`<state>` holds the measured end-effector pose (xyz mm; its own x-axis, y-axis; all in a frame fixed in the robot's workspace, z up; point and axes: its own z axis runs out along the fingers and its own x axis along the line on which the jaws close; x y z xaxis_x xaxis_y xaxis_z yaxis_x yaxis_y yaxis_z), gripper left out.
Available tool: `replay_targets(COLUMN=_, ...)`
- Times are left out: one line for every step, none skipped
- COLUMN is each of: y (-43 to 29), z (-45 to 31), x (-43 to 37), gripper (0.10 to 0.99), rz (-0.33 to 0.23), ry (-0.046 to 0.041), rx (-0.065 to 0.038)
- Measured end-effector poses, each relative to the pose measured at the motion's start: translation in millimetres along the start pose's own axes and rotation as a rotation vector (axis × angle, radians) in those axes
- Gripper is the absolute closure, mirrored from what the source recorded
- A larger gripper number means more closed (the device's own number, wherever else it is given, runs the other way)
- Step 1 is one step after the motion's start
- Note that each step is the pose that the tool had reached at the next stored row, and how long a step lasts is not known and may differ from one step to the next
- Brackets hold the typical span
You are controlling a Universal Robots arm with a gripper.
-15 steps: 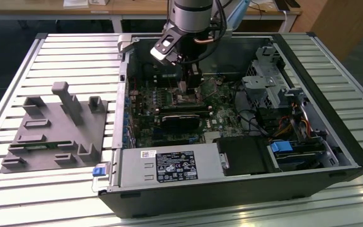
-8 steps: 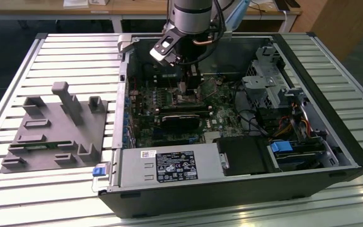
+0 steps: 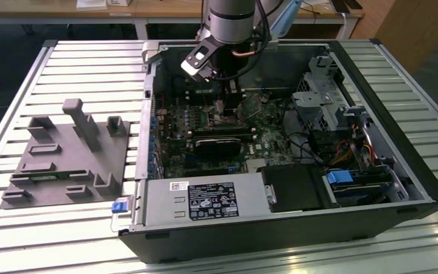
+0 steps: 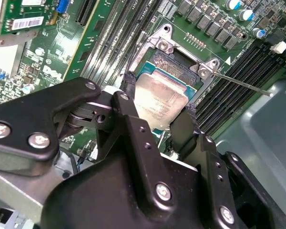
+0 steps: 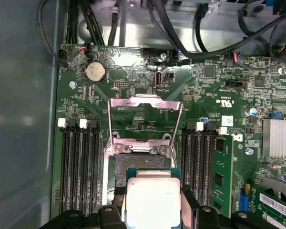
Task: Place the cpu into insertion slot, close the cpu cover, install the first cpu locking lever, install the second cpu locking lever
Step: 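Place the cpu into insertion slot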
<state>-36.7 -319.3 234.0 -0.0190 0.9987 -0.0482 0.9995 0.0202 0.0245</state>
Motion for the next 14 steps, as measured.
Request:
replay_targets(y=0.0, z=1.1, x=0.5, gripper=0.545, rz=0.0, ry=0.0001, rx=0.0)
replay_targets(y=-0.1, z=2.2, x=1.0, gripper=0.545, rz=0.0, ry=0.0001, rx=0.0)
replay_targets(y=0.0, z=3.2, x=1.4, gripper=0.545, rz=0.0, ry=0.0002, rx=0.0)
replay_targets(y=-0.1, z=4.1, x=1.8, gripper=0.545, rz=0.0, ry=0.0002, rx=0.0)
replay_targets(y=-0.1, z=4.9, x=2.2, gripper=0.545, rz=0.0, ry=0.0003, rx=0.0)
replay_targets(y=0.0, z=5.6, x=2.5, gripper=0.545, rz=0.0, ry=0.0003, rx=0.0)
replay_targets(y=-0.1, z=6.2, x=2.8, gripper=0.545, rz=0.0, ry=0.0003, rx=0.0)
replay_targets(y=-0.1, z=6.9, x=3.0, gripper=0.545, rz=0.0, ry=0.0003, rx=0.0)
replay_targets(y=-0.1, z=7.5, x=3.1, gripper=0.545, rz=0.0, ry=0.0002, rx=0.0)
replay_targets(y=-0.1, z=8.2, x=3.2, gripper=0.545, rz=0.0, ry=0.0003, rx=0.0)
replay_targets(y=-0.2, z=8.9, x=3.3, gripper=0.545, rz=0.0, ry=0.0003, rx=-0.001)
replay_targets(y=-0.3, z=9.6, x=3.5, gripper=0.545, rz=0.0, ry=0.0005, rx=-0.002)
replay_targets(y=-0.3, z=10.3, x=3.6, gripper=0.545, rz=0.0, ry=0.0006, rx=-0.002)
replay_targets(y=-0.4, z=11.1, x=3.7, gripper=0.545, rz=0.0, ry=0.0009, rx=-0.002)
